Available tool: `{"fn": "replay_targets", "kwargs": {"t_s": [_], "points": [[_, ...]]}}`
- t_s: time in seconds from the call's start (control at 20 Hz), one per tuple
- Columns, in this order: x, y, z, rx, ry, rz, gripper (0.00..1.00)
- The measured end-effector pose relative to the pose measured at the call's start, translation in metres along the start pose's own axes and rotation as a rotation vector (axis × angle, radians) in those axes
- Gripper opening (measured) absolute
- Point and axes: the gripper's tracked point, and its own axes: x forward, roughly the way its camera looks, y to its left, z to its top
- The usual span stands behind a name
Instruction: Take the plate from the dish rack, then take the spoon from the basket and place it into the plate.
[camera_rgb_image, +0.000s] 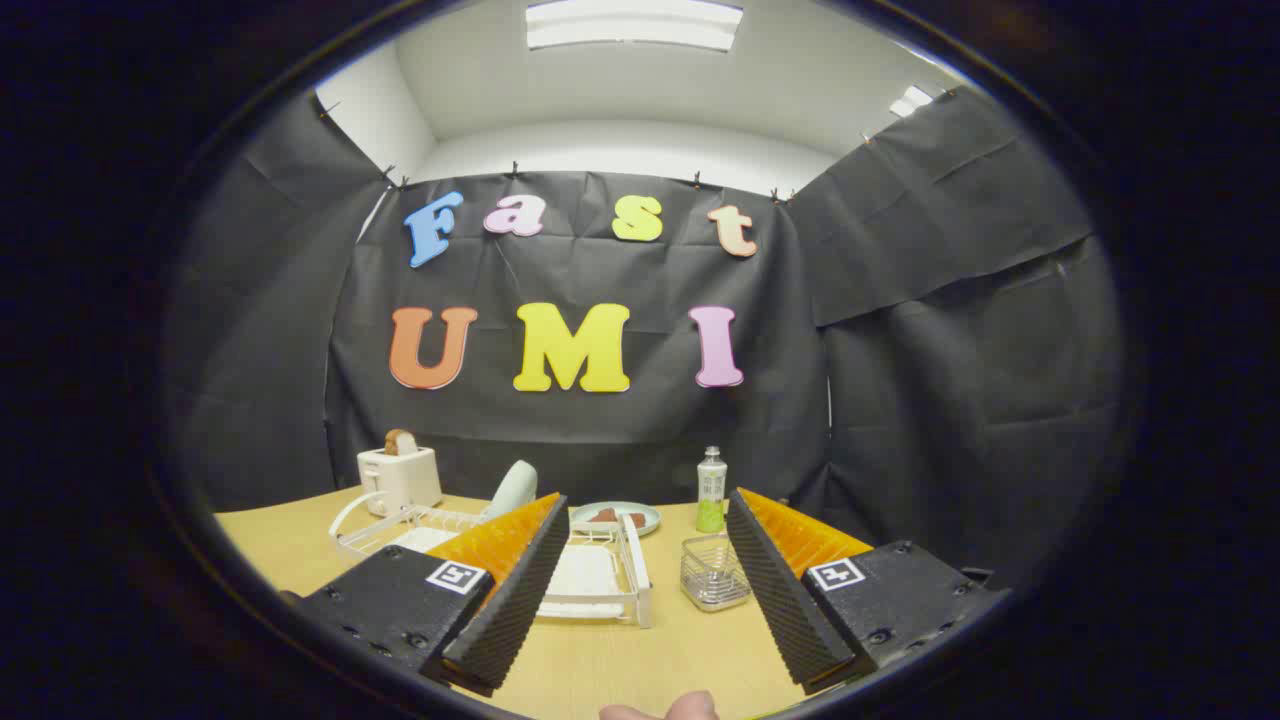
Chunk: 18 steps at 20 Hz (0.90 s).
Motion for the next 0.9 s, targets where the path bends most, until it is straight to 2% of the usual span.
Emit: {"fn": "replay_targets", "kwargs": {"t_s": [0.65, 0.9], "points": [[0.001, 0.02, 0.0, 0.012, -0.014, 0.06, 1.0], [0.003, 0.013, -0.002, 0.005, -0.023, 0.049, 1.0]]}}
